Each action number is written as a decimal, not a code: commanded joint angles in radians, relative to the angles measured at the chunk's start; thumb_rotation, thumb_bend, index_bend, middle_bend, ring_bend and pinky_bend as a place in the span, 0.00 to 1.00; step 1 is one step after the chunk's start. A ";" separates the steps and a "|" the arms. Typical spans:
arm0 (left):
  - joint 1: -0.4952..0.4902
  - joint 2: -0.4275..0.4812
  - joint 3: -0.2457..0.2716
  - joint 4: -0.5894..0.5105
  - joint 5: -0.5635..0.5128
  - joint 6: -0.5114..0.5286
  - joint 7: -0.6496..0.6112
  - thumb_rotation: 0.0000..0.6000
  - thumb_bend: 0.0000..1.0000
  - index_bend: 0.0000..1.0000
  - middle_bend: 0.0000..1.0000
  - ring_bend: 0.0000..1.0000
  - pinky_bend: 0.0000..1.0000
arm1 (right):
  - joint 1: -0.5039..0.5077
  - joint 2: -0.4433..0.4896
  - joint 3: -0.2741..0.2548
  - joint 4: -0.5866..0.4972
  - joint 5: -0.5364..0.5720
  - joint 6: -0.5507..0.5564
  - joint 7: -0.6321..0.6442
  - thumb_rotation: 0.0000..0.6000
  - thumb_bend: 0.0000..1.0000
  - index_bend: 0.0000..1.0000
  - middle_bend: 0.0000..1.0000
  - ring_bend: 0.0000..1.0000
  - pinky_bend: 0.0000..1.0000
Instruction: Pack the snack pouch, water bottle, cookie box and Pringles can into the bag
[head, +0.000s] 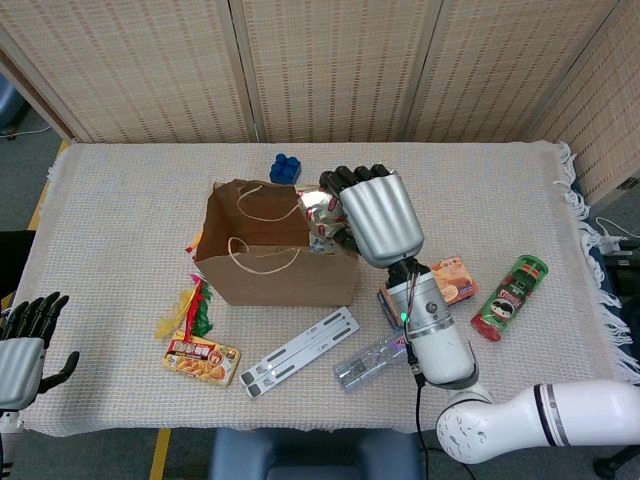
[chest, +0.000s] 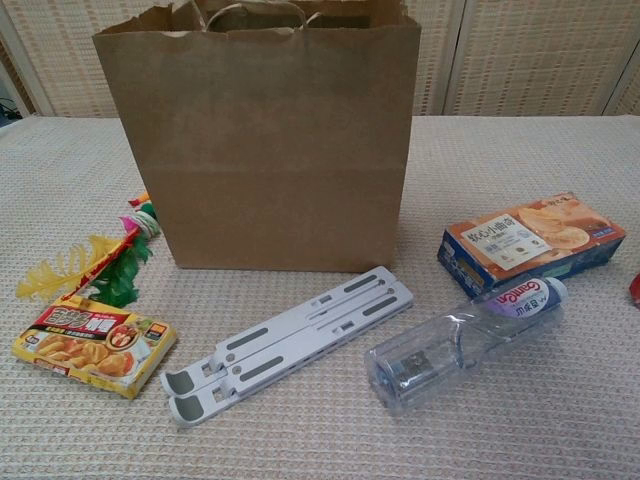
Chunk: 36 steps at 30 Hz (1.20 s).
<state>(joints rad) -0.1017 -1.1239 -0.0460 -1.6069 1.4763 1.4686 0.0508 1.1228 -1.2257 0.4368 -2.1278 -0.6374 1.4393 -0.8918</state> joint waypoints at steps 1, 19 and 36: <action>0.000 0.001 0.001 0.002 0.002 0.000 -0.005 1.00 0.35 0.00 0.00 0.00 0.00 | 0.081 -0.112 0.009 0.070 0.077 0.044 -0.085 1.00 0.37 0.58 0.55 0.58 0.66; 0.000 0.001 0.001 0.003 0.003 0.000 -0.011 1.00 0.35 0.00 0.00 0.00 0.00 | 0.148 -0.262 -0.039 0.160 0.237 0.093 -0.262 1.00 0.14 0.00 0.14 0.07 0.18; -0.001 0.001 0.001 0.004 0.003 -0.001 -0.011 1.00 0.35 0.00 0.00 0.00 0.00 | -0.026 -0.049 -0.125 -0.038 0.011 0.125 -0.136 1.00 0.11 0.00 0.11 0.06 0.14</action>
<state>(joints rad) -0.1024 -1.1225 -0.0451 -1.6033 1.4789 1.4675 0.0402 1.1577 -1.3388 0.3669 -2.1078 -0.5596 1.5630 -1.0669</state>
